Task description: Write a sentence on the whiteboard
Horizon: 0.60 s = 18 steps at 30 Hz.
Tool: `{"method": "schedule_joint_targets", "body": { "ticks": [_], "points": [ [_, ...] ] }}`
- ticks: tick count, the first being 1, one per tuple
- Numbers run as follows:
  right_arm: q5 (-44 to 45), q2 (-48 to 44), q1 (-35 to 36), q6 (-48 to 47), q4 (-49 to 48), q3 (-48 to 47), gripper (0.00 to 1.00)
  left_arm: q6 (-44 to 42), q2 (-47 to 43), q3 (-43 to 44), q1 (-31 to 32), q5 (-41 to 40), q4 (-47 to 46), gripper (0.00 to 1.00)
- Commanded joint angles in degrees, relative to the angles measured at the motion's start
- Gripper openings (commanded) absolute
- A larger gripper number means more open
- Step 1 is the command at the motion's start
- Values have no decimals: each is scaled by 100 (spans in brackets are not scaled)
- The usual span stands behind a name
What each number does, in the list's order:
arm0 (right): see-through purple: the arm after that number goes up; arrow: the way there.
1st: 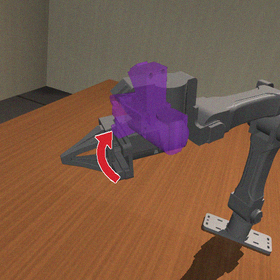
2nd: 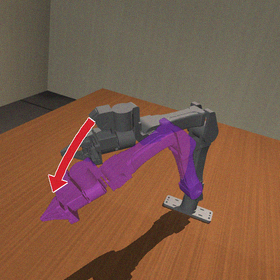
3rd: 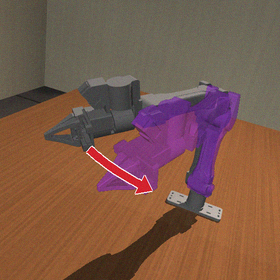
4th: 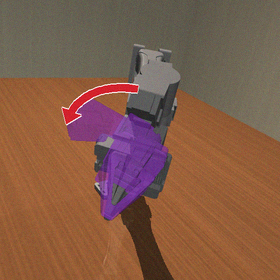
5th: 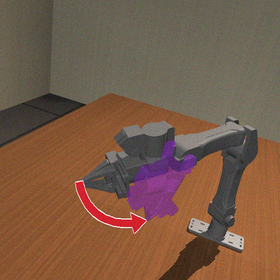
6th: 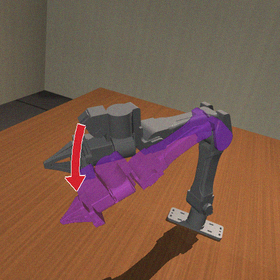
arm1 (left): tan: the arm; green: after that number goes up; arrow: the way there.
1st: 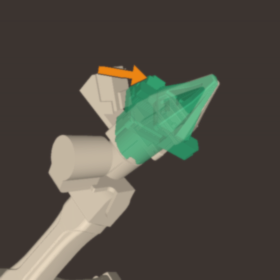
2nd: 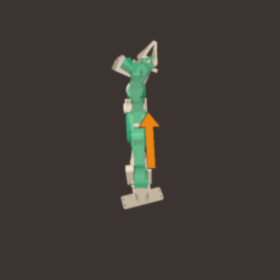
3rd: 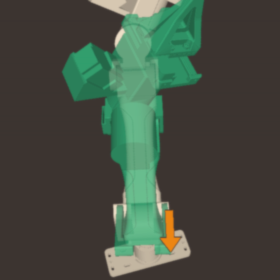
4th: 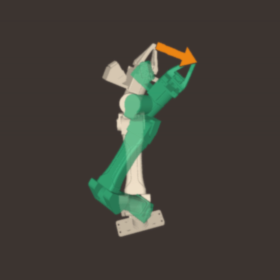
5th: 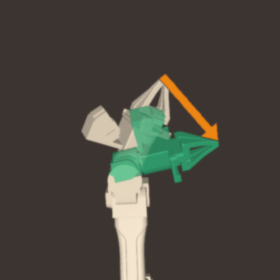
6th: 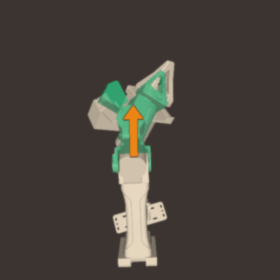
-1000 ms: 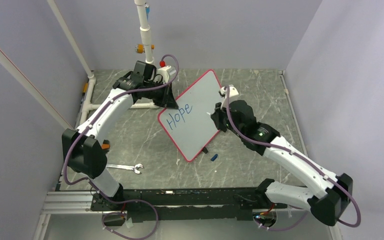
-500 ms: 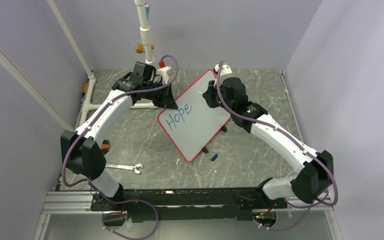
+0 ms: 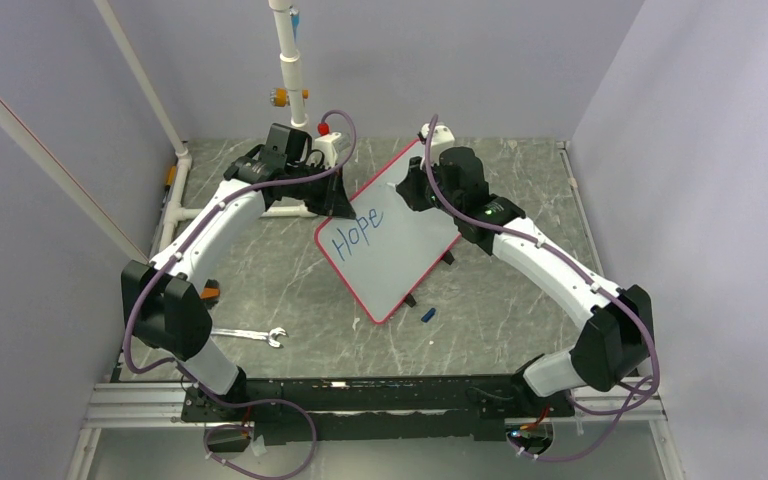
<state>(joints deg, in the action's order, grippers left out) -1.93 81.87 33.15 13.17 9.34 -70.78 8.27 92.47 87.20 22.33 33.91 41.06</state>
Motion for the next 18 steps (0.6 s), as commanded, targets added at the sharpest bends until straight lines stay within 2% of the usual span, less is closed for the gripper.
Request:
{"method": "schedule_joint_targets", "body": {
  "ticks": [1,18],
  "points": [
    [-208,56,-34,98,-314,-198,0,-651,15,-27,26,-877,-57,0],
    [-351,-305,-30,328,-242,668,0,-650,13,-1,26,-885,-47,0]
  ]
}}
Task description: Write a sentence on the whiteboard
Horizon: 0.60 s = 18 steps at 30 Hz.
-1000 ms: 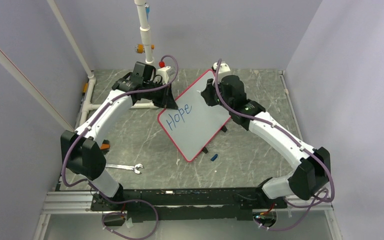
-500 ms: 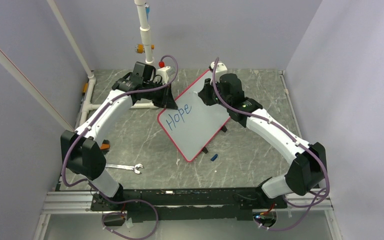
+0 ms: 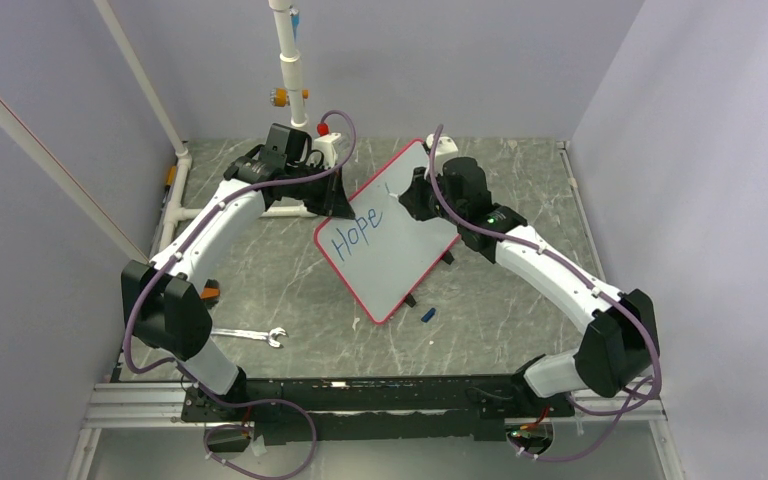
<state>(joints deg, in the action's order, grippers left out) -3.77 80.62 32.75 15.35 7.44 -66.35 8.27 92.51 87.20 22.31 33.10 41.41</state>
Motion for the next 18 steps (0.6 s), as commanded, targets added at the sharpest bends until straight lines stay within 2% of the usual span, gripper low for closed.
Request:
{"method": "schedule_joint_targets", "body": {
  "ticks": [1,18],
  "points": [
    [-172,-225,12,123,-45,272,0,-644,12,-1,28,-799,-82,0],
    [45,-564,1,101,167,701,0,-652,39,1,28,-806,-84,0]
  ]
}}
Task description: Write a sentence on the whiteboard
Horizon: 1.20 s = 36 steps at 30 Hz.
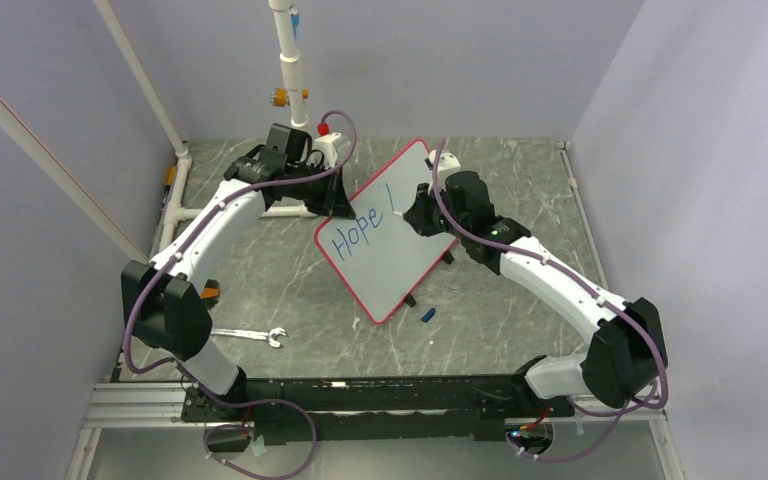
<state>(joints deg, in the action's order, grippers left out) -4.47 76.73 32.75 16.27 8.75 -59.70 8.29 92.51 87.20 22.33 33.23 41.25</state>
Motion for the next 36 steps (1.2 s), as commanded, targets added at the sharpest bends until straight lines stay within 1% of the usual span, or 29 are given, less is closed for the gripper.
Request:
{"method": "schedule_joint_targets", "body": {
  "ticks": [1,7,18,27,36],
  "points": [
    [147,-174,1,-1,50,31,0,-658,41,5,26,-815,-70,0],
    [193,-61,-1,28,31,-148,0,-653,61,9,26,-818,-71,0],
    [365,221,0,-27,209,-907,0,-646,79,17,26,-799,-65,0],
    [638,-161,3,-27,294,-798,0,-653,87,52,26,-810,-38,0],
    [651,95,-42,-54,216,-907,0,-651,76,27,26,-810,-50,0]
  ]
}}
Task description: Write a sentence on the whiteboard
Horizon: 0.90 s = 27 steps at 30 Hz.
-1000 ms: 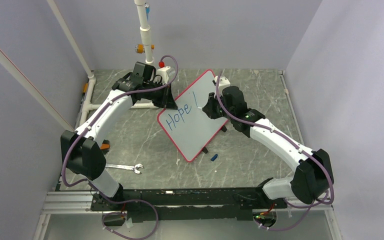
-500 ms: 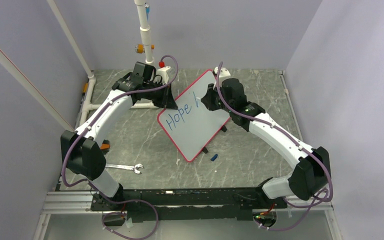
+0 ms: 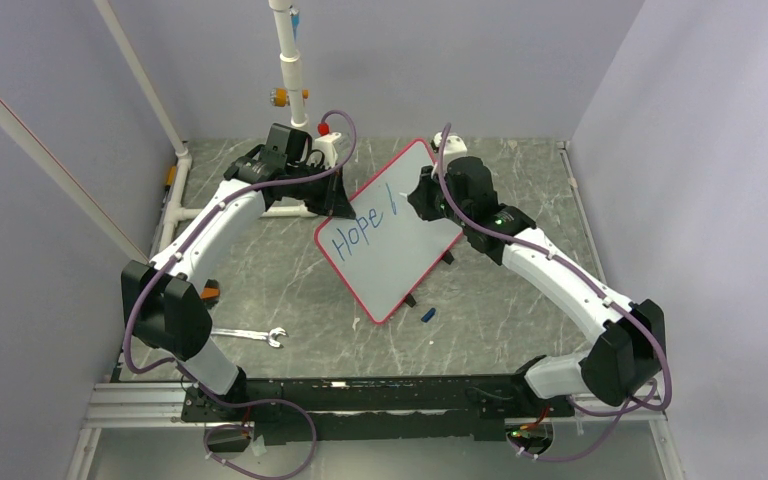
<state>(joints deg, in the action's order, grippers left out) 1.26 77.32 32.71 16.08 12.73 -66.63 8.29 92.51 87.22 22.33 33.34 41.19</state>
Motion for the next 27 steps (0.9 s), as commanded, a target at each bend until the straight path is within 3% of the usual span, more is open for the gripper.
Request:
{"method": "schedule_joint_targets", "body": {
  "ticks": [1,17,27],
  "points": [
    [65,61,-39,-34,-194,-230,0,-650,76,23,26,-828,-47,0],
    [-98,424,-84,-26,-318,-374,0,-653,103,39,26,-827,-44,0],
    [-275,242,-88,61,-350,146,0,-646,108,47,26,-829,-41,0]
  ]
}}
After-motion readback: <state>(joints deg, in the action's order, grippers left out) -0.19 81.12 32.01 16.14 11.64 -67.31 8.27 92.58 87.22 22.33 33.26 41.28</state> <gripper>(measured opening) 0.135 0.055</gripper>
